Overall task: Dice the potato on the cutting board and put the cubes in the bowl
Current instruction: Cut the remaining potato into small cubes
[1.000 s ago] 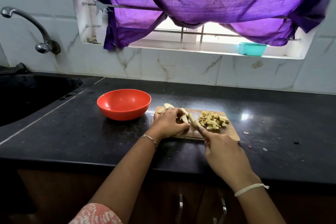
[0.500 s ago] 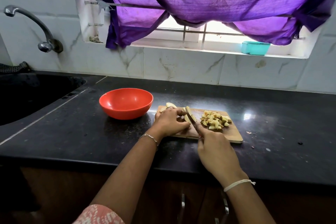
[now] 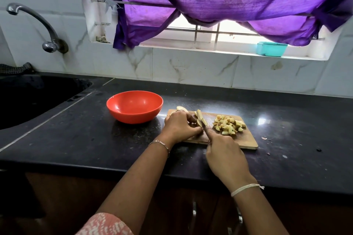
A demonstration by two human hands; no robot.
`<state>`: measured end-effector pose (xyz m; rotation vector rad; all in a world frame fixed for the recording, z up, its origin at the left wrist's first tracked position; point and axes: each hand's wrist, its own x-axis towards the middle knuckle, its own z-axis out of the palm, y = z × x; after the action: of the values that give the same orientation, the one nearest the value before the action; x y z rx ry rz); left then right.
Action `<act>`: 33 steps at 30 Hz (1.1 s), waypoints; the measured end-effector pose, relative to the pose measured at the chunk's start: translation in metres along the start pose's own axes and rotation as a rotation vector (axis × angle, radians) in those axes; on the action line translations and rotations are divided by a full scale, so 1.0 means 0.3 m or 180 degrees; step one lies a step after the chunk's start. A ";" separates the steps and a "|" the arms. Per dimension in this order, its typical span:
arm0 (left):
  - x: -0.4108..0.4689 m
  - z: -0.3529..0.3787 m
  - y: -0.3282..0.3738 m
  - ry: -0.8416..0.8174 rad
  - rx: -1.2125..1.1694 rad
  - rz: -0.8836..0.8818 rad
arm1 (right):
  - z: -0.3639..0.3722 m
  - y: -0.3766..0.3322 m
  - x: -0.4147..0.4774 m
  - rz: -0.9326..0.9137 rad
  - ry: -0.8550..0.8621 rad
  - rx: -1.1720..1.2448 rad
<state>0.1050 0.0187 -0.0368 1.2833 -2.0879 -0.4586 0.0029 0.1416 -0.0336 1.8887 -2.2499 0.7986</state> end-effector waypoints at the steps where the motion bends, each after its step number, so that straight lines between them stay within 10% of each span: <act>1: 0.000 0.000 0.000 0.0006 -0.0012 0.0007 | 0.000 -0.001 0.001 0.0004 -0.0024 -0.0058; 33: -0.003 -0.005 0.007 0.0072 -0.0064 -0.0039 | 0.018 -0.029 -0.011 -0.0102 0.0024 -0.0661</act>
<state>0.1048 0.0204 -0.0348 1.2846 -2.0529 -0.4671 0.0131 0.1412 -0.0367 1.8180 -2.1955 0.5426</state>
